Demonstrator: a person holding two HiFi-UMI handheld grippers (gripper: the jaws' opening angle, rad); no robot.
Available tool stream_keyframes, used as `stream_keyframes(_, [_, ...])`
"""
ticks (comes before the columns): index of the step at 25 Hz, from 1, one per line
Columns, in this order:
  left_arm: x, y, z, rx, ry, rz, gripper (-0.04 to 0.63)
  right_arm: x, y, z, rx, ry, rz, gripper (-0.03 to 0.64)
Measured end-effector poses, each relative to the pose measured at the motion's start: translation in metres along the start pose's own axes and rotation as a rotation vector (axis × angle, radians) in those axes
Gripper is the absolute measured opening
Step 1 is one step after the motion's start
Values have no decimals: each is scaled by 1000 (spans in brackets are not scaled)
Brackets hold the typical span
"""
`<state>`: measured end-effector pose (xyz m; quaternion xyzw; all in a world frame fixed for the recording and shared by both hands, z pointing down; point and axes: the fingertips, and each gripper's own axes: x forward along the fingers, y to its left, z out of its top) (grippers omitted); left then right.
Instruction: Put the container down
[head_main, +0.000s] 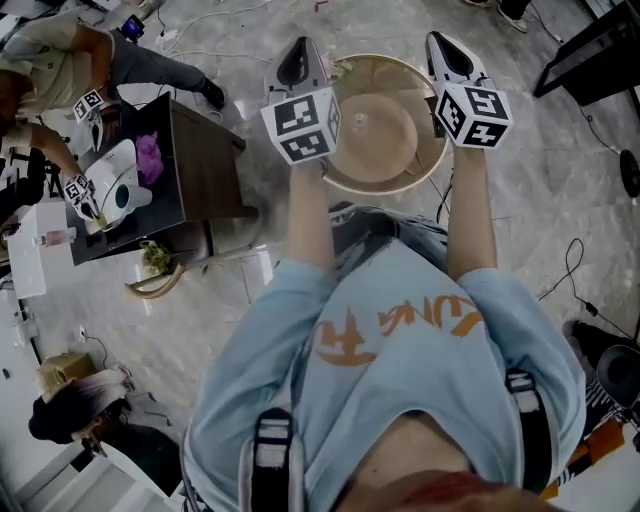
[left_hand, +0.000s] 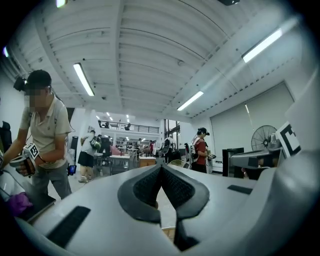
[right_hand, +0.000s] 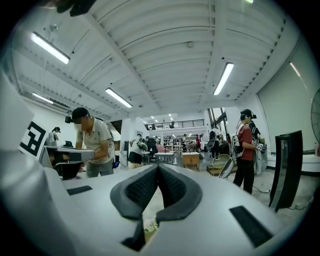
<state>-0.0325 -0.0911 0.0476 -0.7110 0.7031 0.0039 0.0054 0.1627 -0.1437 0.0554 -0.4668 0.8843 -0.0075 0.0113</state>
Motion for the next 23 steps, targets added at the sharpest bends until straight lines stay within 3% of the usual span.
stream_keyframes(23, [9,-11,-2,34,6,-45,26,8,4,1,-40,-9,9,11])
